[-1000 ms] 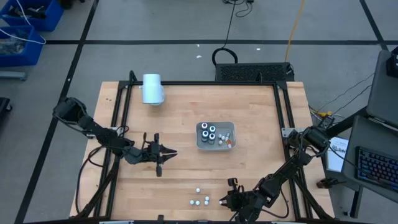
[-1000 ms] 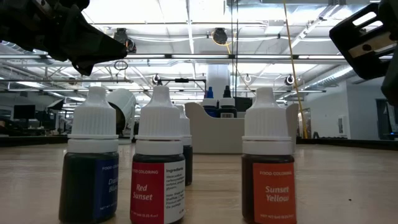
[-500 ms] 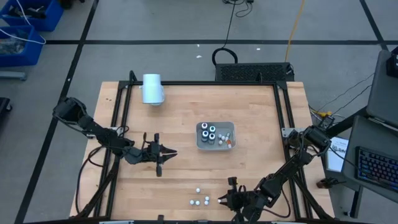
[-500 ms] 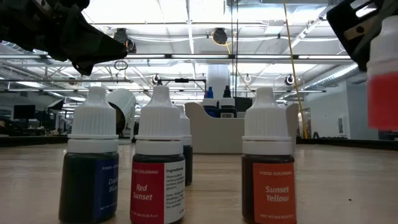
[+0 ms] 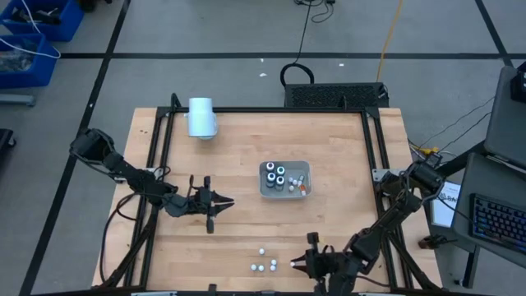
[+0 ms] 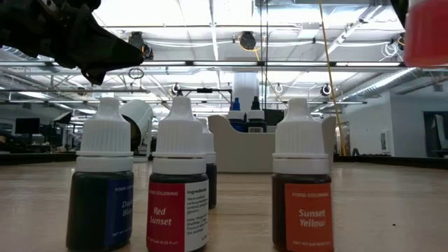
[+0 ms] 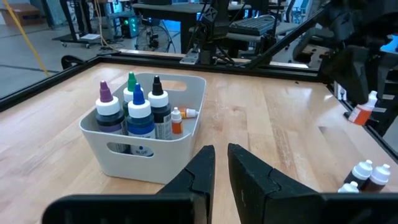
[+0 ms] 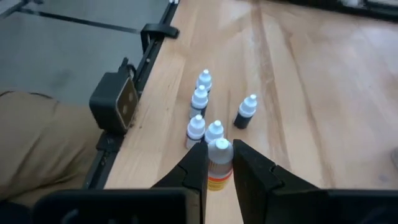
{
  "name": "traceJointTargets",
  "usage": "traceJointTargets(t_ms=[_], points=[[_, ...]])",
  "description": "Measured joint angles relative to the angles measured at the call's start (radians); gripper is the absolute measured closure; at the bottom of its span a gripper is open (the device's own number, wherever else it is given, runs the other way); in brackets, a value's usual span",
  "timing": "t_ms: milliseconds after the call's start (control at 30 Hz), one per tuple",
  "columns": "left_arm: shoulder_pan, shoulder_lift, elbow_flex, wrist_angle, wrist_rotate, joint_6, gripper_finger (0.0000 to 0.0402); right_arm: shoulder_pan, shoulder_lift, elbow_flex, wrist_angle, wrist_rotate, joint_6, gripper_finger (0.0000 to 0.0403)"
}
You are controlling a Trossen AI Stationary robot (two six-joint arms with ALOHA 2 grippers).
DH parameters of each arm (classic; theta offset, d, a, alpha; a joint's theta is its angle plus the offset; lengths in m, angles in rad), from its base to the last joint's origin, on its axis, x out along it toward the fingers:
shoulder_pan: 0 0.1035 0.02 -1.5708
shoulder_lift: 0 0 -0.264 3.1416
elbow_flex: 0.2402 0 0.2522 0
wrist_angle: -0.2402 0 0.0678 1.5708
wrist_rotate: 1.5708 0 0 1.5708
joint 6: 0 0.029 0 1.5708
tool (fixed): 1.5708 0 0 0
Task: Pick & Place food coloring
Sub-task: Put the small orange food coloring bottle into the gray bin
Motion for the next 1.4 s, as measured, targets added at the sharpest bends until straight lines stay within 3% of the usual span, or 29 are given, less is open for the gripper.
traceJointTargets(t_ms=[300,733,833,933,1100,1200,1400], points=[[0.001,0.0,0.0,0.001,0.0,-0.005,0.035,-0.001,-0.078,0.0,-0.029,0.013,-0.035,0.0358],[0.005,0.0,0.0,0.007,-0.007,0.027,0.035,-0.083,-0.299,0.0,-0.383,0.296,-0.048,0.0358],[0.013,0.0,0.0,0.007,-0.008,0.036,0.035,-0.161,-0.313,-0.004,-0.407,0.264,-0.051,0.0358],[0.025,0.0,0.0,-0.002,-0.008,0.045,0.035,-0.256,-0.313,-0.041,-0.405,0.163,-0.095,0.0358],[0.035,0.0,0.0,-0.003,0.001,0.043,0.035,-0.398,-0.33,-0.135,-0.386,0.133,-0.096,0.0358],[0.035,0.0,0.0,-0.007,0.001,0.039,0.035,-0.467,-0.362,-0.225,-0.271,0.099,-0.103,0.0358],[0.036,0.0,0.0,-0.009,0.001,0.051,0.035,-0.597,-0.423,-0.417,0.079,-0.124,-0.178,0.0358]])
